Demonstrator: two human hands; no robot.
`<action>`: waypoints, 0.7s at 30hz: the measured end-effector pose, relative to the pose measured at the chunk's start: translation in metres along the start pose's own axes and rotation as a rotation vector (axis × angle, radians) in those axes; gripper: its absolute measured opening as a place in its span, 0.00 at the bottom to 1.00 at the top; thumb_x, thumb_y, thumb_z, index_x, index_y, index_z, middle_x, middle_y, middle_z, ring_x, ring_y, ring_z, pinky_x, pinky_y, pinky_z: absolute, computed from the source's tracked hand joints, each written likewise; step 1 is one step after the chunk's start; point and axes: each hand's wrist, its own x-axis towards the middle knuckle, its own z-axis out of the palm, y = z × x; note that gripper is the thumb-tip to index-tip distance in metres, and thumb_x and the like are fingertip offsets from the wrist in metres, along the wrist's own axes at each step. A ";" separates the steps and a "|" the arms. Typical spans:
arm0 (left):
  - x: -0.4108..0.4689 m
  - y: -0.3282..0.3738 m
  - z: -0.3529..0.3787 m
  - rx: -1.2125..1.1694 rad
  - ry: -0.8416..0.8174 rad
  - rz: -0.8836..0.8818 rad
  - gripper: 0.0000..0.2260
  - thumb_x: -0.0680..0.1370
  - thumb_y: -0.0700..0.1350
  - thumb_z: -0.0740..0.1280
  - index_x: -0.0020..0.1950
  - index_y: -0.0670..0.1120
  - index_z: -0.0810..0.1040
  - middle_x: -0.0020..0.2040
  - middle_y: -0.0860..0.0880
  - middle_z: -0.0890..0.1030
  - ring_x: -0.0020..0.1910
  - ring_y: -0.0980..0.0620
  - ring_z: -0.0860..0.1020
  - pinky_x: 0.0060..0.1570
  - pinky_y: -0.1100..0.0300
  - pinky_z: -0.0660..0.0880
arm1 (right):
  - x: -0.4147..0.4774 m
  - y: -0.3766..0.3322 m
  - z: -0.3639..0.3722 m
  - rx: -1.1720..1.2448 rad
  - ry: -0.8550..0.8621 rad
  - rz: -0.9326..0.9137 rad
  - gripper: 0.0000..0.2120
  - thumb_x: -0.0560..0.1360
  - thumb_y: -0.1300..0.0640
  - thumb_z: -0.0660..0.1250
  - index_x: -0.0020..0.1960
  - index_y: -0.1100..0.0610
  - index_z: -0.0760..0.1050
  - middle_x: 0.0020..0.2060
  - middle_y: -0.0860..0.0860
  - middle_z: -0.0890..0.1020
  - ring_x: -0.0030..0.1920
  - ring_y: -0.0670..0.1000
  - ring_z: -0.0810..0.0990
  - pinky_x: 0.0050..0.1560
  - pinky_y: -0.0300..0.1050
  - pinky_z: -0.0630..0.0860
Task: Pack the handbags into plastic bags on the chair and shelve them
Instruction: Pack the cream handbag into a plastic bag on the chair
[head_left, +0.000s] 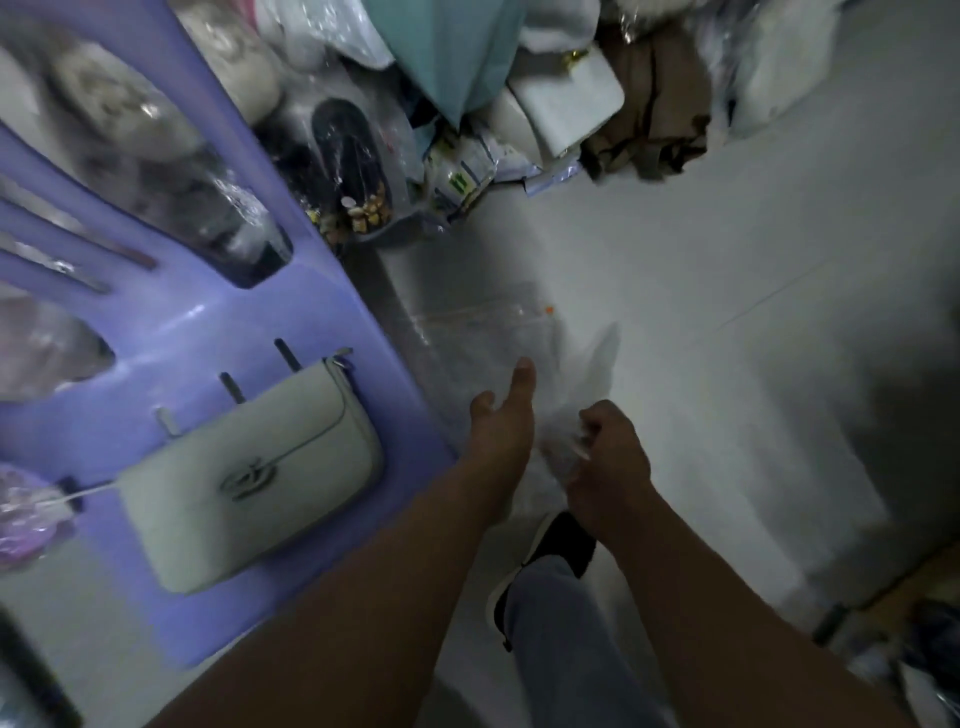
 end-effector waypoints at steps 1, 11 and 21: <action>-0.012 0.009 -0.007 0.029 -0.015 0.050 0.40 0.74 0.71 0.62 0.78 0.50 0.59 0.72 0.45 0.70 0.63 0.44 0.73 0.62 0.48 0.72 | -0.018 -0.004 0.005 0.003 -0.037 0.005 0.16 0.76 0.66 0.63 0.32 0.54 0.71 0.26 0.49 0.71 0.21 0.44 0.72 0.24 0.36 0.70; -0.102 0.096 -0.148 0.574 0.273 0.708 0.24 0.72 0.69 0.67 0.60 0.55 0.81 0.60 0.48 0.81 0.61 0.47 0.78 0.64 0.51 0.73 | -0.143 -0.038 0.101 0.181 -0.339 -0.022 0.14 0.75 0.64 0.59 0.53 0.60 0.82 0.43 0.56 0.84 0.45 0.57 0.83 0.43 0.48 0.80; -0.101 0.025 -0.290 0.938 0.802 0.791 0.28 0.70 0.77 0.56 0.41 0.57 0.84 0.42 0.50 0.79 0.51 0.39 0.75 0.49 0.49 0.69 | -0.135 -0.003 0.176 -0.035 -0.556 0.216 0.16 0.80 0.44 0.65 0.50 0.56 0.80 0.43 0.54 0.84 0.38 0.52 0.84 0.39 0.45 0.81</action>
